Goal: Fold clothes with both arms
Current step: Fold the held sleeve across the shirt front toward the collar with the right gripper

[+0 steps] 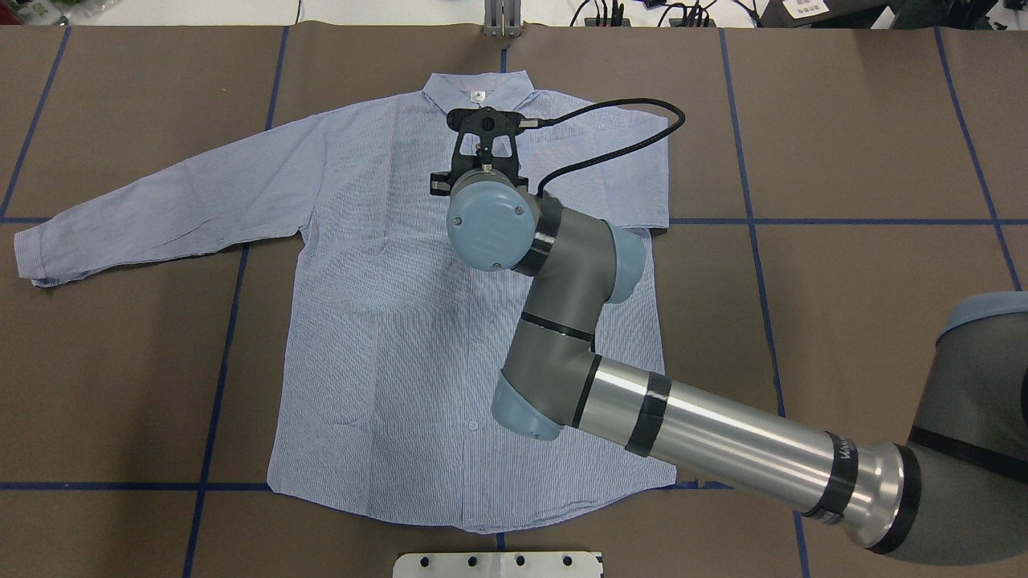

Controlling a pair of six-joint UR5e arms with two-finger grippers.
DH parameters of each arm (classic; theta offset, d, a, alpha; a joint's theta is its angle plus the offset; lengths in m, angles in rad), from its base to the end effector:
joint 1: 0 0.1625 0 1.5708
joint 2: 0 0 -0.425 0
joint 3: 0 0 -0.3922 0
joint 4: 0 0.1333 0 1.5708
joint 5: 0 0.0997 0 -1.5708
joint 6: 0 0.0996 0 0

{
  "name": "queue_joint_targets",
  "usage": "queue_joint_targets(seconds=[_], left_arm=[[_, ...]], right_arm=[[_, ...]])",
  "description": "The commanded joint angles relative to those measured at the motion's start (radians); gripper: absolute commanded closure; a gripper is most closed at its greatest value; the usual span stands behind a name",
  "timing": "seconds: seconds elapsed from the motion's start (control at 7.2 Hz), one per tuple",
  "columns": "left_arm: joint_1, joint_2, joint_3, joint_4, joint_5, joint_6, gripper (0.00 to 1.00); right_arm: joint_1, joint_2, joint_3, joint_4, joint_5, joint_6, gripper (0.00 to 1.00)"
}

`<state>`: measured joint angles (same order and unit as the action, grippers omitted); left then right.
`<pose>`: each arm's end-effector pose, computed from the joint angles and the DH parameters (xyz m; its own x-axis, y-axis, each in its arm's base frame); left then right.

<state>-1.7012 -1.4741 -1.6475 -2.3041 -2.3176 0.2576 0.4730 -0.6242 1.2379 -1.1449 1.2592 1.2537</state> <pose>-0.1268 -0.4617 0.5834 0.7846 0.5249 -0.3300 -0.1050 0.6371 0.7636 -0.6355 -0.5093 0.1471 0.6371 -0.0074 0.7708 -0.4950 0.7626 0.4164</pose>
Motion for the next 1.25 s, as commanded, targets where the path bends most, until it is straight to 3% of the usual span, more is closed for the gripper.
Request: queue_joint_targets(seconds=[0.0, 0.69, 0.83, 0.97, 1.11], left_arm=[[0.0, 0.0, 0.0, 0.0, 0.0, 0.0, 0.0], [-0.002, 0.003, 0.011, -0.002, 0.0, 0.002, 0.0], [-0.002, 0.003, 0.012, 0.0, 0.0, 0.002, 0.0], [0.0, 0.003, 0.017, -0.002, 0.0, 0.002, 0.0], [-0.002, 0.003, 0.017, -0.002, 0.0, 0.003, 0.0]], right_arm=[[-0.03, 0.125, -0.139, 0.001, -0.007, 0.004, 1.0], [-0.059, 0.204, -0.233, -0.004, -0.007, 0.015, 1.0], [-0.06, 0.208, -0.235, -0.004, -0.007, 0.024, 0.75], [-0.06, 0.254, -0.259, -0.034, -0.006, 0.098, 0.15], [-0.059, 0.332, -0.291, -0.17, 0.0, 0.114, 0.02]])
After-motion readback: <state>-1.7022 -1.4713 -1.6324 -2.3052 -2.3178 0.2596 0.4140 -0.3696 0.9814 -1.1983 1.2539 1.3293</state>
